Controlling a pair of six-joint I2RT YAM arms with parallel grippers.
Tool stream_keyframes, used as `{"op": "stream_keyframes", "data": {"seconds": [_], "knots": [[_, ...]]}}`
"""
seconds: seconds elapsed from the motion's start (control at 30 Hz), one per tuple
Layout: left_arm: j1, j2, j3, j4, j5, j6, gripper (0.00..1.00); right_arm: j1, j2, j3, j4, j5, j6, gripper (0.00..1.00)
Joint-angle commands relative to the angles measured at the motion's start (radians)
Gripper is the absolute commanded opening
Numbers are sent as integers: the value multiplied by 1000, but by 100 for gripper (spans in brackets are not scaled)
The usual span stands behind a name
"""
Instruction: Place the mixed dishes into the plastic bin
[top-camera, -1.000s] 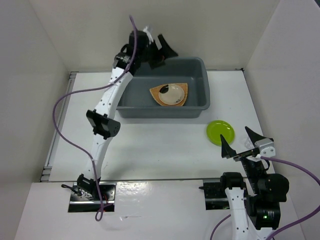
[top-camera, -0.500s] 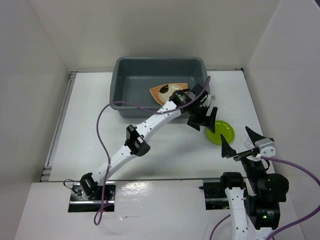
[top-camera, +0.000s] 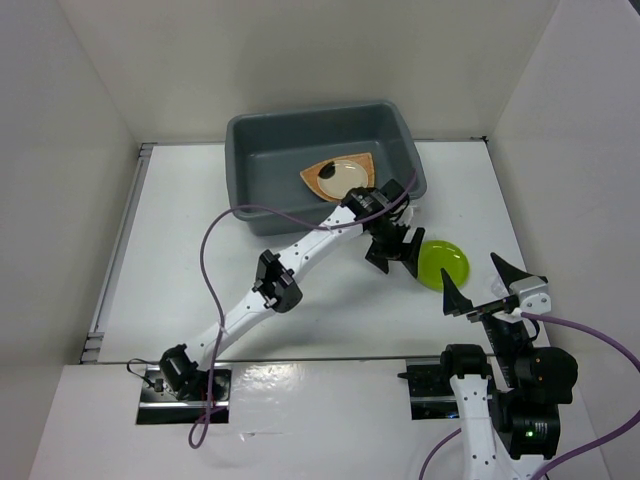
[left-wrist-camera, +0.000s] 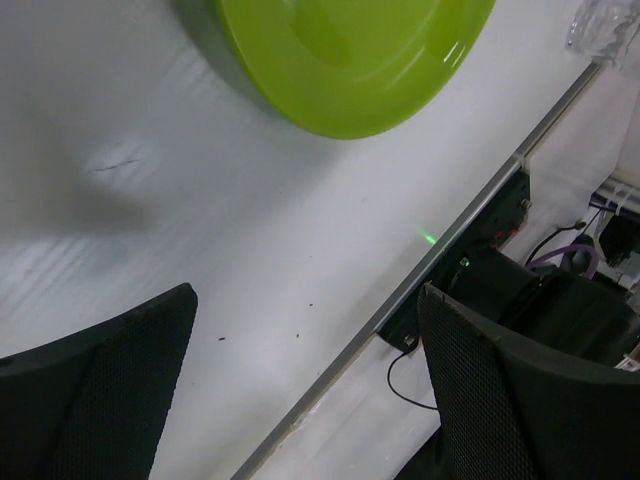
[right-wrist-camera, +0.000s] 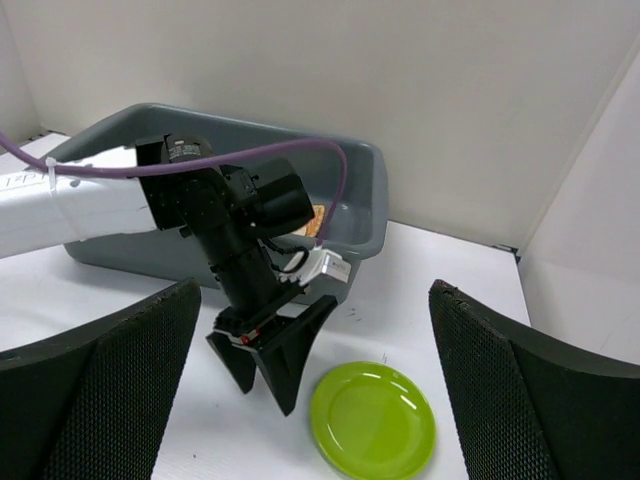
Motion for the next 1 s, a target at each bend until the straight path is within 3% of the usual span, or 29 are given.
{"op": "stream_keyframes", "data": {"seconds": [0.0,0.17,0.33,0.57,0.7,0.97], "knots": [[-23,28,19,-27,38,29,97,-8,-68,-1,35,4,8,99],[-23,28,19,40,64,6,96,-8,-68,-1,35,4,8,99],[-23,74,19,180,165,-113,96,-8,-68,-1,35,4,8,99],[-58,83,19,349,43,-398,96,-8,-68,-1,35,4,8,99],[-78,103,19,387,-51,-490,96,-8,-68,-1,35,4,8,99],[-98,149,19,422,-82,-595,92,-8,-68,-1,35,4,8,99]]}}
